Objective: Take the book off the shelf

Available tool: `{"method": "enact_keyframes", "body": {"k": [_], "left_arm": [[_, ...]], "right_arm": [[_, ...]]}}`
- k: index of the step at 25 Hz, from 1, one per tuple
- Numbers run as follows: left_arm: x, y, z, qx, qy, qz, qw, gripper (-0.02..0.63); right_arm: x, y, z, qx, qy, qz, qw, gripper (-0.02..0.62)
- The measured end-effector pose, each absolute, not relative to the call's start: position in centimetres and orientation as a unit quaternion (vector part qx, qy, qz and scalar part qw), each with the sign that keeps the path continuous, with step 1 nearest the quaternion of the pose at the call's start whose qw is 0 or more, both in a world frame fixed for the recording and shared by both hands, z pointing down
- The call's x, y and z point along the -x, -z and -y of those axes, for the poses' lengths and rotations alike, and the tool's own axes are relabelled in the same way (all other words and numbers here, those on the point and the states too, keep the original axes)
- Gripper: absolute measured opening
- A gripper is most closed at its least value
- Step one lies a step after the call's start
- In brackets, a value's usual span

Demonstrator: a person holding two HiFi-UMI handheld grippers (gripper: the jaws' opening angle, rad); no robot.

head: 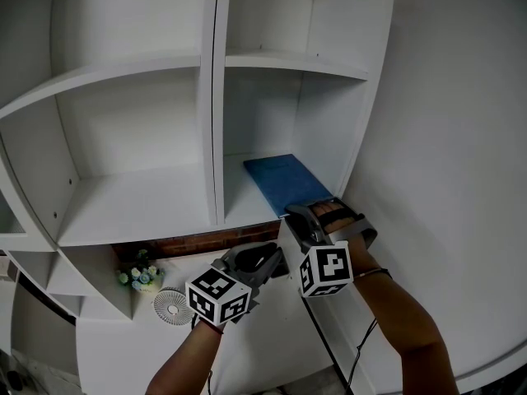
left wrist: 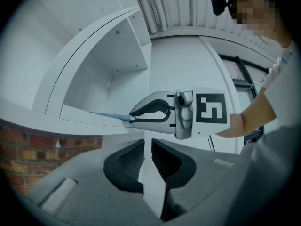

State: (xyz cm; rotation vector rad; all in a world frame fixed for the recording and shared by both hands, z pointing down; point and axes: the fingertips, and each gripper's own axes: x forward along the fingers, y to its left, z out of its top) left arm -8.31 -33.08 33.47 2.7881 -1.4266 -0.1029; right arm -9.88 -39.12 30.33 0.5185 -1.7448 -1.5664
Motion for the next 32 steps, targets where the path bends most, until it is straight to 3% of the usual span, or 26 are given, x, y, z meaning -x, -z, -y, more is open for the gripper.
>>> {"method": "enact_keyframes", "body": {"k": [16,25,26,29,32], "left_arm": [[8.1,-32.9,32.1,-0.893,0.055,0.446,0.017,0.052],[7.9,-31.8,31.8,-0.899,0.114,0.417,0.072,0.054],[7.9,-31.6,31.8,-0.900,0.124,0.410,0.083,0.060],[7.8,-31.2,31.9,-0.899,0.160,0.388,0.123,0.163],[8.2,-30.4,32.5,-0.882,0.228,0.368,0.185,0.187]], "right_arm": [[7.4,-29.9,34.8,-0.205,0.602,0.693,0.340,0.054],[5.1,-29.9,32.4,-0.200,0.606,0.698,0.326,0.052],[4.9,-29.9,32.4,-0.200,0.606,0.698,0.325,0.052],[4.5,-30.0,32.3,-0.200,0.607,0.699,0.321,0.052],[4.3,-30.0,32.1,-0.198,0.609,0.698,0.320,0.052]]}}
